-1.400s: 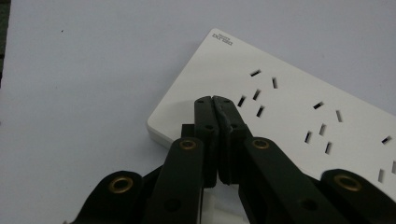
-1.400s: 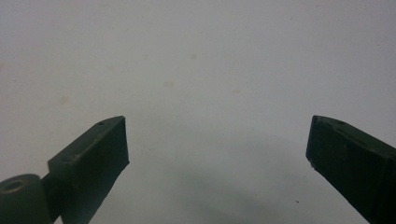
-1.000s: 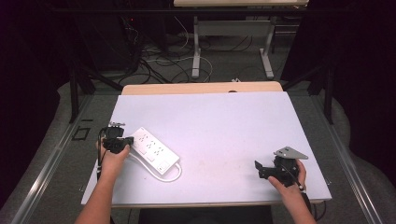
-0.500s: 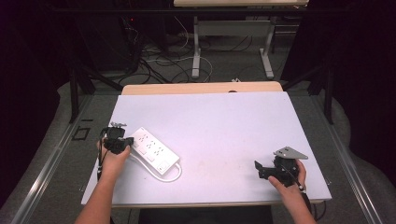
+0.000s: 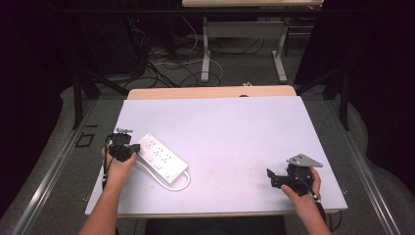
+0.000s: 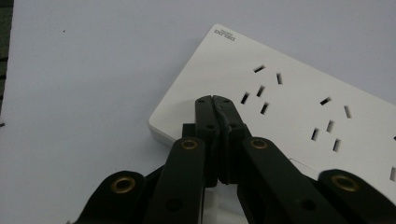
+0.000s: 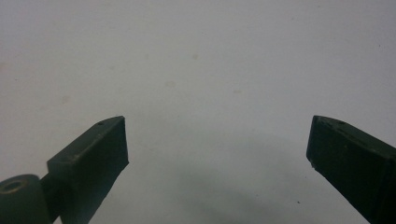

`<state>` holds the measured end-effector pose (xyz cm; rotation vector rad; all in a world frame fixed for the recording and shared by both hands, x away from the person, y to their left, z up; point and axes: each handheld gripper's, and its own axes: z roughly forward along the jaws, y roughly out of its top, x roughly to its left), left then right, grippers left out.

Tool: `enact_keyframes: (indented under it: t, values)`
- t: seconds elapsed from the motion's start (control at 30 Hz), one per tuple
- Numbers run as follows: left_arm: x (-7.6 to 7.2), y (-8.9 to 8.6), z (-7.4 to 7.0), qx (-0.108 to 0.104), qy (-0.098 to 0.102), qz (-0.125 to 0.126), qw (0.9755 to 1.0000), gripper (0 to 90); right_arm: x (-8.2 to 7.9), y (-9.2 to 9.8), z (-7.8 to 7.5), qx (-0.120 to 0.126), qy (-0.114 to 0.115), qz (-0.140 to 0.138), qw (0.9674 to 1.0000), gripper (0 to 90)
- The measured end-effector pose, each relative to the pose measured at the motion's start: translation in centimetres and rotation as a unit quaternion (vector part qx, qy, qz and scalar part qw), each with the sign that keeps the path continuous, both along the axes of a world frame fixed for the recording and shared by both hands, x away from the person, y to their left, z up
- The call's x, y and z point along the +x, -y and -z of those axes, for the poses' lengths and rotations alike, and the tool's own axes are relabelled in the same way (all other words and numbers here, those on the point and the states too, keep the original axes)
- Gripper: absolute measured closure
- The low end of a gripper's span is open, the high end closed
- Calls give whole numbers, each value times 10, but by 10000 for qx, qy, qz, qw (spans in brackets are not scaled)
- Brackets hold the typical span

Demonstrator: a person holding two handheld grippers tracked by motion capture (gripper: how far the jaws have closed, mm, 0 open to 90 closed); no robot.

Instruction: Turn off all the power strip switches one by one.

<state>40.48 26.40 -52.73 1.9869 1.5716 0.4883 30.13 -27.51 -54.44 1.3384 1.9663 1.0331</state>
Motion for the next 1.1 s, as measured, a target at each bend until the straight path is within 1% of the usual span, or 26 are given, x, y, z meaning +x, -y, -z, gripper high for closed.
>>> enact_keyframes:
  t: [0.17, 0.3, 0.4, 0.53, 0.57, 0.7, 0.83, 0.9, 1.03, 1.1]
  values:
    - [0, 0, 0, -9, -13, -18, 10000, 900, 0, 0, 0, 42, -21, 21, 10000, 49]
    - [0, 1, 0, 32, 2, -33, 10000, 890, 0, 0, 0, 33, -10, 24, 10000, 49]
    - [-1, 1, -1, 28, -38, -35, 10000, 876, 0, 0, -1, 52, -34, -2, 10000, 49]
    - [-3, 2, -3, 4, 11, -31, 10000, 855, 0, 1, 0, 51, -41, 1, 10000, 49]
    - [-4, 2, -3, -17, 55, -17, 10000, 849, 0, 0, 0, 39, -15, 25, 10000, 49]
    - [-8, 5, -4, -104, 85, 54, 9999, 796, 0, 0, -1, 32, -2, 33, 10000, 49]
    - [-13, 9, -5, -275, 145, 134, 9994, 711, 0, 0, -1, 27, 1, 28, 10000, 49]
    - [-15, 12, -6, -289, 224, 200, 9991, 666, 0, 0, -1, 29, 9, 33, 10000, 50]
    - [-20, 18, -9, -354, 314, 345, 9983, 576, 0, 0, -1, 28, -1, 33, 10000, 49]
    - [-23, 22, -10, -404, 252, 437, 9979, 544, 0, 0, -1, 24, 2, 32, 10000, 49]
